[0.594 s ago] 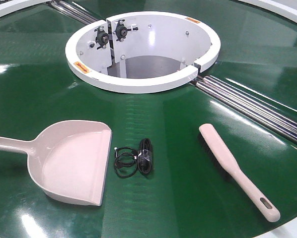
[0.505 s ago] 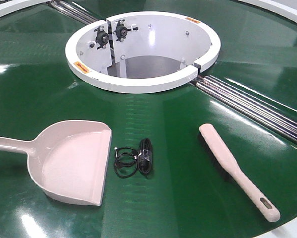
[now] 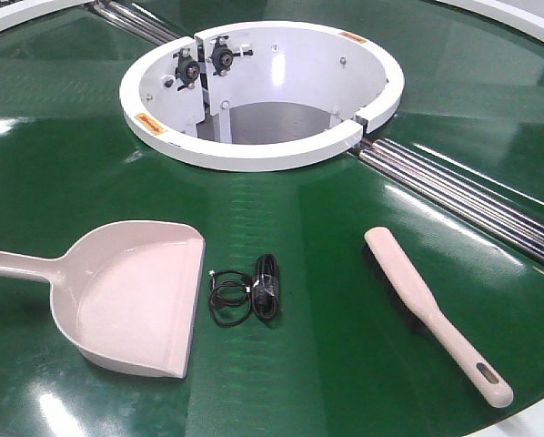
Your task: Clean and inspect green conveyor with broom and dustpan
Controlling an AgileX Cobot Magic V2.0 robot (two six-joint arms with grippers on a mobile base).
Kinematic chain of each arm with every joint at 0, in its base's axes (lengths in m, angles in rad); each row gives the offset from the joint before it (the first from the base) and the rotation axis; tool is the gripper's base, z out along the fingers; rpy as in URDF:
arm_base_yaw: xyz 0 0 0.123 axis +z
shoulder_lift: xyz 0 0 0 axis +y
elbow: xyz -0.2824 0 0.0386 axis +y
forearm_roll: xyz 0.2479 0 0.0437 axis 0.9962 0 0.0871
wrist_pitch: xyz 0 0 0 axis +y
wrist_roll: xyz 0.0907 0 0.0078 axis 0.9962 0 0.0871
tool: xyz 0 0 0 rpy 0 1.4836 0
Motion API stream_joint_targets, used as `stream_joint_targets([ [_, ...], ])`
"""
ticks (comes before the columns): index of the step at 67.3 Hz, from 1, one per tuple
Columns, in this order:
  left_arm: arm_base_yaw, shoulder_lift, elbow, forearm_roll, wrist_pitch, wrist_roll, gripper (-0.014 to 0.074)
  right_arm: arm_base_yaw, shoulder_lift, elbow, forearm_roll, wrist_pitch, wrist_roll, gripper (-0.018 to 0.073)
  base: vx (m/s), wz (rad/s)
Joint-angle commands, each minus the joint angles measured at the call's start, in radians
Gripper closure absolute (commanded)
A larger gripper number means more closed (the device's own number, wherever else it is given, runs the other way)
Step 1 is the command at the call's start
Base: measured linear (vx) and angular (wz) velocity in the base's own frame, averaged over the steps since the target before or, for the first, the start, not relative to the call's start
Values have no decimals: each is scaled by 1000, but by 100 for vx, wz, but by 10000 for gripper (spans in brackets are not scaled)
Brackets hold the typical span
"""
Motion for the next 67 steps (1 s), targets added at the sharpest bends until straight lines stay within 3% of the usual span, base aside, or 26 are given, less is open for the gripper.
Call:
stream_joint_targets([
  [1,0,-16,27,-2,-75,-8,602,-7,-18,11,-6,-78,-4,569,0,0],
  [26,0,-16,27,-2,-78,-8,602,-7,-18,11,-6,-78,-4,569,0,0],
  [42,1,-6,-23,12,-221,1,602,-7,-18,11,-6,-78,-4,569,0,0],
  [52,1,98,-196,14,-45,1,602,-7,-18,11,-6,-78,-4,569,0,0],
  [67,1,396,-448,14,195,1,602,-7,-18,11,-6,-78,-4,569,0,0],
])
